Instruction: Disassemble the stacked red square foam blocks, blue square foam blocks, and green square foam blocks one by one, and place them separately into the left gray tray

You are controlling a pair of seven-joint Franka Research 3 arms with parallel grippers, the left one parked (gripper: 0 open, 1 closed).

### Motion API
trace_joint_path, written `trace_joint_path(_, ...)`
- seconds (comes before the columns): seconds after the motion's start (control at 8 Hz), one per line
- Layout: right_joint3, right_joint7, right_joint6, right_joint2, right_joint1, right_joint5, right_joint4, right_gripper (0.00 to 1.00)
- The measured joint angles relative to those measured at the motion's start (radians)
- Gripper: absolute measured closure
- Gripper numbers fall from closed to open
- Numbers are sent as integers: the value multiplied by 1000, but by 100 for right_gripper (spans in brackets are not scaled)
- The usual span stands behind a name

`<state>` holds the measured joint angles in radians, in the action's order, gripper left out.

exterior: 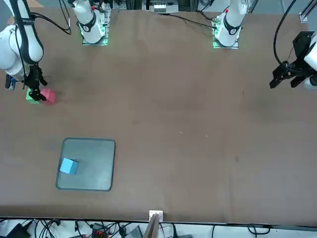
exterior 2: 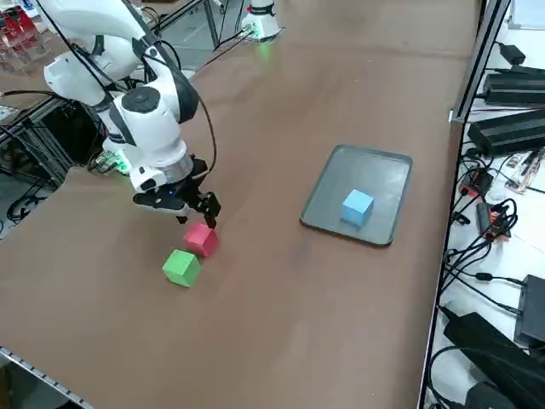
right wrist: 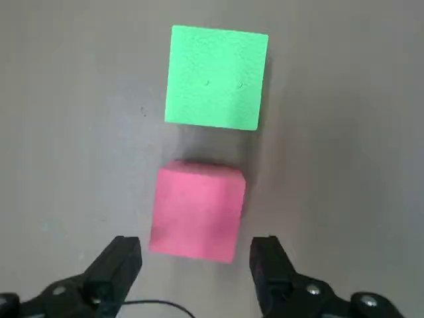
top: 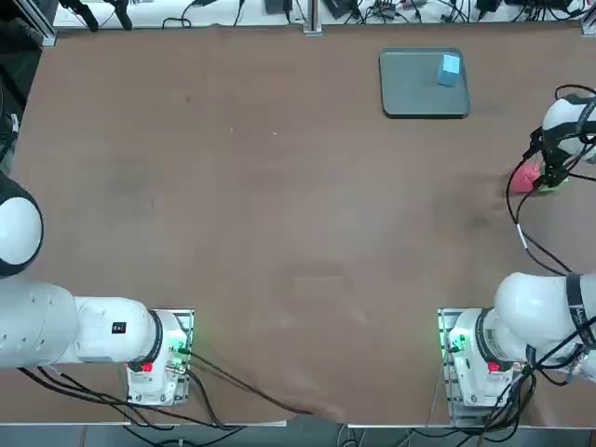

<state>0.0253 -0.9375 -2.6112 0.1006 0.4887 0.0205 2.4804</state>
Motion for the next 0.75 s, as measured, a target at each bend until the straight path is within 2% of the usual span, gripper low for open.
trace_joint_path(0.75, -1, 1, -73, 60, 4, 0, 4, 0)
